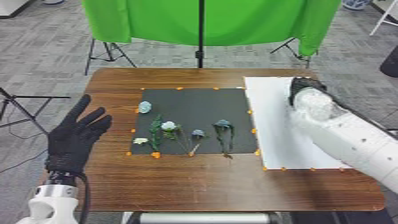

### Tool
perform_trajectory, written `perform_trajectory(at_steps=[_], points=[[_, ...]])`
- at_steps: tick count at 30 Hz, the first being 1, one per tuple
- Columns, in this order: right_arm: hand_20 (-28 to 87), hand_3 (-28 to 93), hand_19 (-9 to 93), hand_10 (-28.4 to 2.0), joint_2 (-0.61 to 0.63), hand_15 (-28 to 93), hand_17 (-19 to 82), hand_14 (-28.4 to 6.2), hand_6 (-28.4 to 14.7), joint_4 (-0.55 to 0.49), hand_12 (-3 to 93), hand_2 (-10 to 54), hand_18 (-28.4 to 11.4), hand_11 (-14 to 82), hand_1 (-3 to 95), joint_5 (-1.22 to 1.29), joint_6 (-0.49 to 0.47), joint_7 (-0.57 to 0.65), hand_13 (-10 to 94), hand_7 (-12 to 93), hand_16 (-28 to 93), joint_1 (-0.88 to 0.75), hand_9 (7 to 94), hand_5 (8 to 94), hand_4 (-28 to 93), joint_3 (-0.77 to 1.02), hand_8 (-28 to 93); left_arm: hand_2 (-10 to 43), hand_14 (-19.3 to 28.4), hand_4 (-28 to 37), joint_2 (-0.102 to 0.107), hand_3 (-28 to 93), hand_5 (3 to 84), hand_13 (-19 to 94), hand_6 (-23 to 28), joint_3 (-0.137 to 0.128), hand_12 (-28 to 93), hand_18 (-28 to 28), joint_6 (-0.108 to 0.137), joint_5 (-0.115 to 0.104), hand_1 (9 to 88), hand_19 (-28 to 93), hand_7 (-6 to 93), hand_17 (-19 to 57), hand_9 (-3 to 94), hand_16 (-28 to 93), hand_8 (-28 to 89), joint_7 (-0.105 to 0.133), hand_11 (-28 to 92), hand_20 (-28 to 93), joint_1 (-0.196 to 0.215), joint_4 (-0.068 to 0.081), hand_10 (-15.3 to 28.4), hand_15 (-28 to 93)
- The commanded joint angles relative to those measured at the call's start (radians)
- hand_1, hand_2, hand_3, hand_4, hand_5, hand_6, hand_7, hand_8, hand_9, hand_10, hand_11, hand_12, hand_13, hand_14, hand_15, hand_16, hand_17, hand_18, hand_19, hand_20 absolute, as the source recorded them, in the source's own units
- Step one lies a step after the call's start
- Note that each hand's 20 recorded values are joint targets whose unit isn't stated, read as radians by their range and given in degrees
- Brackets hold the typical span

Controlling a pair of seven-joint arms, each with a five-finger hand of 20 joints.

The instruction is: Arrange flowers

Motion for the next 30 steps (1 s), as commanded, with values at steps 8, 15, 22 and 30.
perform_trajectory(at_steps=[8, 15, 22, 30], points=[[49, 55, 86, -4.9, 0.045, 61, 35, -1.2, 5.6, -0.020, 29.0, -9.5, -17.3, 19.1, 63.1, -0.046, 0.308, -0.051, 81, 15, 24, -0.002, 93.7, 90.7, -28, -0.112, 2, 6.3, 28.4, -28.2, 0.004, 78, 31.9, 24, 4.9, -0.006, 12, 28.4, 0.024, -0.017, 23.4, 41, 12.8, -4.9, 32.1, -7, -11, 0.026, 22, 46, 0.065, -0.017, 19.9, 48], [50, 63, 88, -5.1, 0.127, 63, 34, -2.3, 4.4, -0.252, 28.8, -9.5, -19.1, 20.8, 58.8, -0.107, 0.370, -0.023, 81, 16, 24, -0.059, 93.7, 90.7, -28, -0.042, 4, 6.2, 28.4, -28.2, -0.043, 78, 31.9, 24, 4.9, -0.042, 12, 28.4, -0.008, 0.018, 23.3, 41, 13.0, -4.9, 32.2, -7, -11, -0.023, 22, 46, 0.071, -0.024, 19.9, 48], [50, 70, 89, -5.7, 0.166, 67, 32, -3.7, 3.8, -0.528, 30.6, -9.5, -20.7, 22.1, 54.7, -0.144, 0.334, -0.027, 78, 16, 24, -0.327, 93.7, 90.2, -28, 0.151, 5, 6.3, 28.4, -28.2, -0.064, 78, 32.0, 24, 5.0, -0.056, 12, 28.4, -0.022, 0.035, 23.4, 41, 12.9, -4.9, 32.2, -7, -11, -0.064, 22, 46, 0.067, -0.026, 19.9, 48], [50, 69, 88, -7.1, 0.106, 71, 29, -5.1, 3.6, -0.627, 32.1, -9.5, -21.0, 24.8, 53.3, -0.188, 0.315, -0.022, 74, 18, 23, -0.488, 92.2, 87.3, -28, 0.176, 5, 6.2, 28.4, -28.2, -0.066, 78, 32.2, 24, 5.1, -0.052, 12, 28.4, -0.025, 0.034, 23.4, 41, 13.0, -4.8, 32.3, -7, -11, -0.066, 22, 46, 0.070, -0.025, 20.0, 49]])
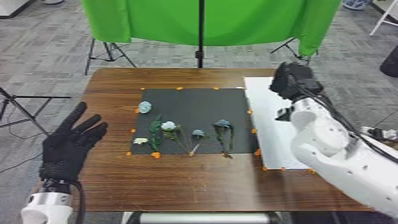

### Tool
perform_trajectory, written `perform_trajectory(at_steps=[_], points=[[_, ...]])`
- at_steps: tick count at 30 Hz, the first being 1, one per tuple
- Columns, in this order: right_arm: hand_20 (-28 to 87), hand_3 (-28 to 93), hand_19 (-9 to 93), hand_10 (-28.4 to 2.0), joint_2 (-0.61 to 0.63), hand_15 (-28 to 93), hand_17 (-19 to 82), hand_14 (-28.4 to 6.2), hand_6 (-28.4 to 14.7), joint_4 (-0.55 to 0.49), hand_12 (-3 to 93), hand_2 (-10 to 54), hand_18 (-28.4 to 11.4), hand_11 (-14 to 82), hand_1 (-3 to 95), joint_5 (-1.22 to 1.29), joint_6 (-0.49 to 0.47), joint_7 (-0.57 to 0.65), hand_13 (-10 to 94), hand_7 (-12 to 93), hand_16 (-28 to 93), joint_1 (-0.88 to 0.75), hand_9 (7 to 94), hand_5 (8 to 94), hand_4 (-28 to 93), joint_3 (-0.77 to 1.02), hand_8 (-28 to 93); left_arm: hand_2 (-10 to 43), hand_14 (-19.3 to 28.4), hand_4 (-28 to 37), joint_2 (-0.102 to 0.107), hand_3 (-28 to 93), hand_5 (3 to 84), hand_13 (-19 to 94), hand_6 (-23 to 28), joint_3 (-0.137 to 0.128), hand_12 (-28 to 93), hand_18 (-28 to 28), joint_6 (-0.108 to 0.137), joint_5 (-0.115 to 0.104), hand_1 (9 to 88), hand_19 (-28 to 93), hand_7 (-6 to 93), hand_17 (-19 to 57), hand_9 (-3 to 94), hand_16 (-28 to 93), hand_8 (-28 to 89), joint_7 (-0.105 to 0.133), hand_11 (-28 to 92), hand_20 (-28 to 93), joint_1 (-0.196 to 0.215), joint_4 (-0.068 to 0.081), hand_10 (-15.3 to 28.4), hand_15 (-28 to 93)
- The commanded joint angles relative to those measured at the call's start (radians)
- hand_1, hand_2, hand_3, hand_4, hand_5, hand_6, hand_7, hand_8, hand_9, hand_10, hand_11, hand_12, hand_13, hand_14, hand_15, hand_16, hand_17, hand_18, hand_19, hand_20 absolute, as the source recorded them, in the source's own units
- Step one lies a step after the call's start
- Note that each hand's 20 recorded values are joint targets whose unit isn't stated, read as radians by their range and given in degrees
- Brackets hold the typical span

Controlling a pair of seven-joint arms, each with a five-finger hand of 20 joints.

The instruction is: Arrange flowers

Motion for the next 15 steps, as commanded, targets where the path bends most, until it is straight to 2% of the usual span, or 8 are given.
perform_trajectory(at_steps=[1, 2, 6, 8, 9, 11, 15], points=[[50, 69, 88, -7.3, -0.064, 71, 29, -5.3, 3.5, -0.061, 31.4, -9.5, -20.9, 25.9, 53.1, -0.057, -0.004, 0.002, 74, 18, 22, -0.174, 91.8, 87.2, -28, -0.069, 5, 6.2, 28.4, -28.2, -0.011, 78, 32.2, 24, 5.1, 0.005, 12, 28.4, -0.016, 0.004, 23.4, 41, 13.0, -4.8, 32.3, -7, -11, -0.008, 22, 46, 0.009, 0.001, 20.0, 49], [50, 69, 88, -7.4, -0.073, 71, 29, -5.4, 3.4, -0.060, 31.0, -9.5, -20.9, 26.4, 53.1, -0.047, -0.005, 0.007, 74, 18, 22, -0.174, 91.5, 87.2, -28, -0.076, 5, 6.3, 28.4, -28.2, -0.002, 78, 32.2, 24, 5.0, 0.011, 12, 28.4, -0.010, -0.001, 23.4, 41, 13.0, -4.8, 32.3, -7, -11, 0.008, 22, 46, 0.015, 0.001, 20.0, 49], [51, 68, 87, -7.8, -0.105, 71, 28, -5.7, 3.2, -0.031, 29.3, -9.5, -21.1, 28.9, 52.5, -0.072, -0.007, 0.008, 73, 18, 22, -0.157, 90.3, 86.8, -28, -0.120, 4, 6.3, 28.4, -28.2, 0.011, 78, 32.2, 24, 5.1, 0.021, 12, 28.4, -0.011, -0.007, 23.4, 41, 13.0, -4.8, 32.6, -7, -11, 0.024, 23, 46, 0.017, 0.004, 20.0, 49], [49, 67, 84, -7.8, -0.108, 69, 26, -6.2, 2.8, -0.035, 29.0, -9.5, -20.8, 27.9, 51.9, -0.073, -0.024, 0.006, 71, 18, 20, -0.162, 88.2, 84.5, -28, -0.120, 2, 6.3, 28.4, -28.2, 0.012, 78, 32.3, 24, 5.1, 0.027, 12, 28.4, -0.011, -0.006, 23.4, 41, 13.0, -4.7, 32.6, -7, -11, 0.024, 23, 46, 0.012, 0.006, 19.9, 49], [49, 67, 83, -7.6, -0.108, 69, 26, -6.4, 2.6, -0.040, 29.4, -9.5, -20.9, 26.8, 51.8, -0.082, -0.029, 0.000, 70, 17, 20, -0.175, 87.5, 83.6, -28, -0.110, 2, 6.3, 28.4, -28.2, 0.006, 78, 32.3, 24, 5.1, 0.027, 12, 28.4, -0.016, -0.002, 23.5, 41, 13.0, -4.7, 32.6, -7, -11, 0.013, 23, 46, 0.008, 0.007, 19.9, 49], [48, 66, 82, -7.9, -0.106, 68, 25, -6.9, 2.3, -0.051, 29.2, -9.5, -20.9, 26.8, 51.1, -0.105, -0.059, -0.015, 69, 17, 19, -0.186, 86.1, 81.7, -28, -0.102, 1, 6.3, 28.4, -28.2, 0.008, 78, 32.4, 24, 5.2, 0.025, 12, 28.4, -0.014, -0.003, 23.5, 41, 13.0, -4.7, 32.5, -7, -11, 0.016, 23, 46, 0.009, 0.007, 20.0, 49], [48, 70, 82, -9.3, -0.096, 70, 23, -7.9, 2.2, -0.075, 24.6, -9.5, -21.7, 32.7, 44.4, -0.111, -0.097, -0.015, 67, 15, 18, -0.222, 82.5, 77.3, -28, -0.065, -1, 6.3, 28.4, -28.2, 0.007, 78, 32.7, 24, 5.3, 0.020, 12, 28.4, -0.010, -0.004, 23.4, 42, 13.0, -4.7, 32.5, -7, -11, 0.013, 23, 46, 0.010, 0.005, 19.9, 50]])
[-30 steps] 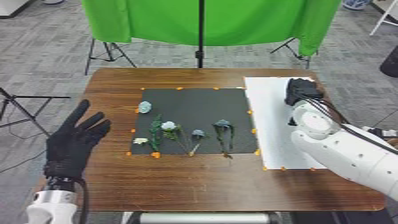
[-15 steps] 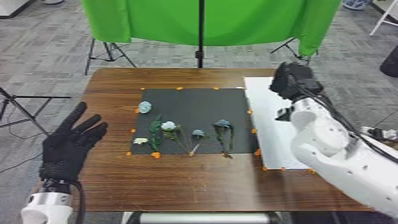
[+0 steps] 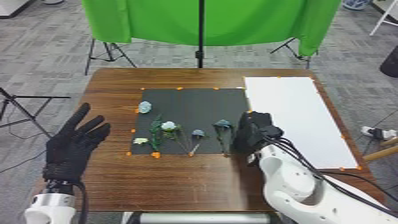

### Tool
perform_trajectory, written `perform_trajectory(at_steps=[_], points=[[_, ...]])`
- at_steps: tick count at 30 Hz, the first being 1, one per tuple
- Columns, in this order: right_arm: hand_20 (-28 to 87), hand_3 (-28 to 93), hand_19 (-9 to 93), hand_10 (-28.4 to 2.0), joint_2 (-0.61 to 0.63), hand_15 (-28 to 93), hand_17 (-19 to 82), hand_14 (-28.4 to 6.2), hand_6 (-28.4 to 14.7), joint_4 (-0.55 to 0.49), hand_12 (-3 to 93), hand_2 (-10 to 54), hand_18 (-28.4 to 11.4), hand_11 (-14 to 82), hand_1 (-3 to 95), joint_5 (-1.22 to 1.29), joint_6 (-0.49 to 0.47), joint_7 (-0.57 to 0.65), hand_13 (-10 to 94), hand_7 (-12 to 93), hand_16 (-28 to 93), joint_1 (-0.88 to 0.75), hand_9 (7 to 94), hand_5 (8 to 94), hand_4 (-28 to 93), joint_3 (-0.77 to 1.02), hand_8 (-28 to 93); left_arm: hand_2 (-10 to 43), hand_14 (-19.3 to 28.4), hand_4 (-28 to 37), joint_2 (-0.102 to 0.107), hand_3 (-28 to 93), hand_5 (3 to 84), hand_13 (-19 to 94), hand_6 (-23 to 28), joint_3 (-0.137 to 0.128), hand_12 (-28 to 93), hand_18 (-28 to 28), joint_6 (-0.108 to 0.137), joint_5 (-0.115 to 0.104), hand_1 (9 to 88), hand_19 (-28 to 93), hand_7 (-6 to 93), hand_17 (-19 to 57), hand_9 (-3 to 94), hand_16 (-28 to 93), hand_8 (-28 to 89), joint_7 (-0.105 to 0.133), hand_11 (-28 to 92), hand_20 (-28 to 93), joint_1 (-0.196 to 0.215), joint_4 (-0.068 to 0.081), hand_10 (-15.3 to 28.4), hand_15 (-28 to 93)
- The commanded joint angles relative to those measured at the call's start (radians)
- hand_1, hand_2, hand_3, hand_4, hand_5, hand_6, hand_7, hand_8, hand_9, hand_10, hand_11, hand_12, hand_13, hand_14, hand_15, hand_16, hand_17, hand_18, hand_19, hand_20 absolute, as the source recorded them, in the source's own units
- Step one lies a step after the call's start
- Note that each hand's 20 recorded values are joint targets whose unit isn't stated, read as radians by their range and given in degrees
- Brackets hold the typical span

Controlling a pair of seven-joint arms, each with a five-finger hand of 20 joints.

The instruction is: Arrange flowers

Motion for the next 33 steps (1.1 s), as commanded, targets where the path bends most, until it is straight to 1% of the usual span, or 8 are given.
perform_trajectory(at_steps=[1, 8, 20, 24, 26, 27, 29, 33], points=[[49, 71, 82, -9.5, 0.013, 70, 23, -8.2, 2.2, -0.056, 23.1, -9.5, -22.0, 34.5, 43.1, -0.032, -0.095, -0.022, 66, 15, 18, -0.073, 81.7, 76.2, -28, 0.083, -3, 6.3, 28.4, -28.2, -0.006, 78, 32.8, 24, 5.4, -0.003, 12, 28.4, -0.007, 0.001, 23.4, 42, 13.0, -4.7, 32.5, -7, -11, -0.010, 23, 46, 0.009, 0.003, 20.0, 50], [53, 79, 77, -13.2, 0.038, 79, 17, -14.2, -0.8, -0.137, 21.2, -9.5, -26.0, 52.0, 33.4, 0.061, -0.163, -0.068, 53, 15, 17, -0.194, 67.1, 65.5, -28, 0.229, -12, 6.4, 28.4, -28.2, -0.014, 78, 33.2, 24, 5.6, -0.004, 12, 28.4, -0.009, 0.006, 23.3, 42, 12.6, -4.7, 32.5, -7, -11, -0.021, 23, 46, 0.011, 0.002, 20.1, 49], [55, 73, 77, -14.3, 0.012, 84, 17, -14.6, -1.6, -0.232, 22.2, -9.5, -27.2, 60.4, 30.9, 0.372, -0.073, -0.169, 54, 14, 18, -0.313, 66.1, 63.1, -28, 0.490, -12, 6.6, 28.4, -28.1, -0.017, 77, 33.1, 23, 5.5, 0.003, 12, 28.4, -0.009, 0.005, 23.4, 42, 12.1, -4.8, 32.3, -7, -10, -0.012, 22, 46, 0.002, 0.011, 20.0, 49], [52, 75, 74, -15.0, -0.046, 74, 16, -14.7, -0.8, -0.180, 17.7, -8.5, -25.7, 44.1, 28.3, 0.664, -0.045, -0.314, 51, 14, 14, -0.345, 64.9, 61.5, -28, 0.634, -12, 6.6, 28.4, -28.2, -0.028, 77, 33.1, 23, 4.8, 0.006, 12, 28.4, -0.013, 0.006, 22.6, 42, 11.9, -4.8, 32.2, -7, -11, -0.009, 22, 46, -0.016, 0.034, 19.6, 49], [45, 77, 65, -15.4, -0.087, 61, 12, -16.3, 0.6, -0.131, 15.3, -5.6, -25.2, 28.8, 26.0, 0.900, -0.068, -0.407, 44, 15, 10, -0.349, 60.6, 57.9, -28, 0.708, -13, 6.4, 28.4, -28.2, -0.021, 76, 33.6, 23, 3.8, 0.014, 12, 28.4, -0.012, 0.001, 22.0, 41, 11.6, -5.0, 32.1, -7, -11, 0.000, 21, 45, -0.039, 0.052, 18.9, 48], [43, 78, 63, -15.6, -0.095, 56, 10, -16.8, 1.2, -0.100, 14.7, -4.7, -25.2, 24.4, 24.9, 1.017, -0.066, -0.462, 42, 15, 10, -0.345, 58.0, 56.3, -28, 0.725, -13, 6.4, 28.4, -28.2, -0.011, 76, 34.1, 23, 3.2, 0.028, 12, 28.4, -0.004, -0.005, 21.5, 41, 11.2, -5.0, 32.1, -7, -11, 0.021, 21, 45, -0.051, 0.063, 18.7, 48], [37, 78, 57, -15.7, -0.120, 48, 7, -17.8, 1.9, -0.049, 14.5, -2.3, -24.9, 19.0, 23.4, 1.152, -0.052, -0.519, 37, 14, 10, -0.330, 53.6, 52.8, -28, 0.741, -13, 6.3, 28.4, -28.2, -0.011, 75, 34.4, 23, 2.4, 0.037, 12, 28.4, -0.008, -0.011, 21.0, 41, 10.9, -5.1, 32.1, -7, -11, 0.032, 20, 45, -0.073, 0.079, 18.4, 48], [27, 77, 51, -15.4, -0.149, 38, 2, -19.0, 3.5, 0.009, 14.3, -0.5, -26.0, 14.0, 21.9, 1.244, 0.007, -0.624, 34, 13, 13, -0.344, 48.9, 48.2, -28, 0.764, -12, 6.1, 28.2, -28.3, -0.027, 75, 34.3, 23, 1.8, 0.041, 12, 28.4, -0.018, -0.001, 20.3, 40, 10.9, -5.2, 32.0, -6, -11, 0.009, 20, 44, -0.117, 0.104, 18.2, 47]])
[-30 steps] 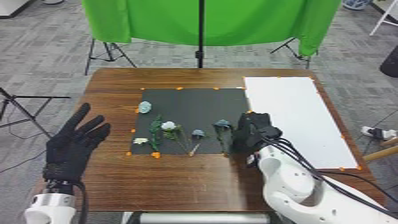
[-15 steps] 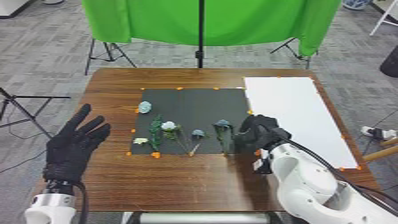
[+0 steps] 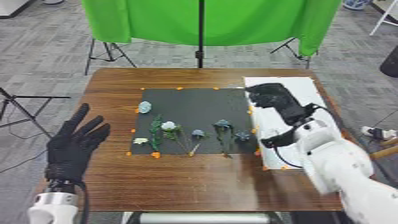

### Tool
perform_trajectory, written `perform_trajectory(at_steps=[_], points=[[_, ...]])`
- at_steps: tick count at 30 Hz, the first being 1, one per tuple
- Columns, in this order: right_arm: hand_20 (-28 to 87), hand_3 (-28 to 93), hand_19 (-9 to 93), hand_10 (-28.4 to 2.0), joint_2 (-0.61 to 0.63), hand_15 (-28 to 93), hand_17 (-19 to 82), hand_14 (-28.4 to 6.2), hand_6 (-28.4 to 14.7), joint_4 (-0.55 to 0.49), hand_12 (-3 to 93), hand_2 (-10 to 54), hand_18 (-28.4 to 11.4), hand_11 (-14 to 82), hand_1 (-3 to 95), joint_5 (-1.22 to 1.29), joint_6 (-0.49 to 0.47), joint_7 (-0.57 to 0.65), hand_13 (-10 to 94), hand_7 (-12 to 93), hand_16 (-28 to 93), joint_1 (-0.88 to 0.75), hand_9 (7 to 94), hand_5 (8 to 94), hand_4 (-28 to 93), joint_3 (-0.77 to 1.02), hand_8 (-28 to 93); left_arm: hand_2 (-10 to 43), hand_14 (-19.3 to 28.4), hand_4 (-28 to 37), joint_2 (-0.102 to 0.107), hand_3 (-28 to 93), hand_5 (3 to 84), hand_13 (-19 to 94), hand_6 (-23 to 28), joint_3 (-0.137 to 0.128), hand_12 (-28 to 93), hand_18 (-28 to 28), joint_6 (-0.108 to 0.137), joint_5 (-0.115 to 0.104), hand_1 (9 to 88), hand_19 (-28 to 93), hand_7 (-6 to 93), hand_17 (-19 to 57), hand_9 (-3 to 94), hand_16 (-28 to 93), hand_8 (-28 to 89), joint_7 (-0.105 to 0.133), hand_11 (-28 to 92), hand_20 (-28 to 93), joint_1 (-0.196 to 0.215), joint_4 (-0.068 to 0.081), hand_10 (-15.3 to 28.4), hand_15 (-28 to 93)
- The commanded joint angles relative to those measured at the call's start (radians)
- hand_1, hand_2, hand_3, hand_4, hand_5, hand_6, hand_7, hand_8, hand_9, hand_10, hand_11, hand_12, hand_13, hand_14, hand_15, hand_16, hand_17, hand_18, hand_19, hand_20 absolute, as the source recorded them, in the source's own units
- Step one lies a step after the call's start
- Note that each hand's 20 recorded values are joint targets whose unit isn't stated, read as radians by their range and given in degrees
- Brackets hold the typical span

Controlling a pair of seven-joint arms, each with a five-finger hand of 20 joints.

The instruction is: Arrange flowers

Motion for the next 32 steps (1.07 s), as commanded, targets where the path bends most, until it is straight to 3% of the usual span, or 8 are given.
perform_trajectory(at_steps=[1, 5, 8, 13, 17, 21, 32], points=[[26, 77, 51, -15.4, -0.066, 37, 2, -19.0, 3.7, 0.133, 14.5, -0.3, -26.0, 13.8, 21.9, 0.504, 0.086, -0.167, 34, 13, 14, 0.013, 48.7, 48.1, -28, 0.052, -12, 6.1, 28.1, -28.3, -0.015, 75, 34.2, 23, 1.7, 0.020, 12, 28.4, -0.010, -0.008, 20.2, 40, 10.9, -5.3, 31.9, -6, -11, -0.009, 20, 44, -0.080, 0.052, 18.1, 47], [25, 77, 52, -15.3, -0.103, 36, 3, -18.5, 5.0, 0.116, 14.3, 0.5, -25.9, 12.9, 20.8, 0.527, 0.124, -0.191, 34, 13, 14, -0.067, 48.2, 46.8, -28, 0.128, -12, 6.0, 27.7, -28.3, -0.033, 75, 33.6, 23, 1.4, 0.010, 12, 28.4, -0.019, 0.008, 20.1, 39, 10.9, -5.6, 30.6, -6, -11, -0.029, 18, 43, -0.081, 0.058, 17.3, 46], [25, 77, 52, -15.4, -0.117, 36, 3, -18.6, 5.2, 0.098, 14.4, 0.8, -25.9, 12.9, 20.4, 0.529, 0.129, -0.184, 34, 13, 15, -0.112, 48.1, 46.5, -28, 0.154, -12, 5.8, 27.7, -28.3, -0.038, 75, 33.4, 23, 1.3, 0.000, 12, 28.4, -0.018, 0.009, 20.2, 39, 11.0, -5.8, 30.9, -6, -11, -0.022, 19, 42, -0.060, 0.052, 17.4, 46], [25, 77, 52, -15.8, -0.130, 36, 3, -18.9, 5.2, 0.094, 14.5, 1.1, -26.1, 13.1, 20.2, 0.571, 0.138, -0.209, 35, 13, 15, -0.148, 48.7, 46.5, -28, 0.166, -12, 5.5, 27.7, -28.3, -0.055, 75, 33.5, 23, 1.2, -0.007, 13, 28.4, -0.021, 0.012, 20.7, 40, 11.3, -5.8, 31.5, -6, -11, -0.028, 20, 41, -0.044, 0.057, 17.9, 46], [24, 76, 52, -15.9, -0.132, 36, 3, -19.1, 5.2, 0.090, 14.5, 1.0, -26.4, 13.0, 20.1, 0.560, 0.145, -0.206, 35, 13, 15, -0.162, 48.7, 46.5, -28, 0.184, -12, 5.3, 27.8, -28.3, -0.066, 75, 33.7, 23, 1.2, -0.017, 13, 28.4, -0.038, 0.022, 20.7, 40, 11.3, -5.9, 31.5, -5, -11, -0.036, 20, 41, -0.034, 0.058, 17.9, 46], [24, 76, 52, -16.1, -0.131, 35, 3, -19.0, 5.3, 0.091, 14.6, 1.1, -26.8, 13.0, 19.7, 0.571, 0.153, -0.207, 35, 12, 15, -0.169, 48.2, 44.7, -28, 0.197, -12, 5.2, 27.7, -28.3, -0.066, 75, 33.8, 23, 1.2, -0.020, 13, 28.4, -0.041, 0.021, 20.7, 40, 11.2, -5.9, 31.6, -5, -11, -0.034, 20, 41, -0.027, 0.058, 17.9, 46], [24, 77, 51, -16.1, -0.140, 36, 2, -18.7, 5.3, 0.090, 15.0, 1.1, -26.7, 13.0, 19.2, 0.539, 0.129, -0.190, 35, 13, 16, -0.182, 47.8, 44.5, -28, 0.210, -12, 4.8, 27.7, -28.3, -0.082, 76, 34.1, 23, 1.9, -0.034, 13, 28.4, -0.058, 0.028, 20.8, 41, 10.8, -6.0, 32.2, -5, -10, -0.060, 20, 40, -0.022, 0.057, 18.2, 46]])
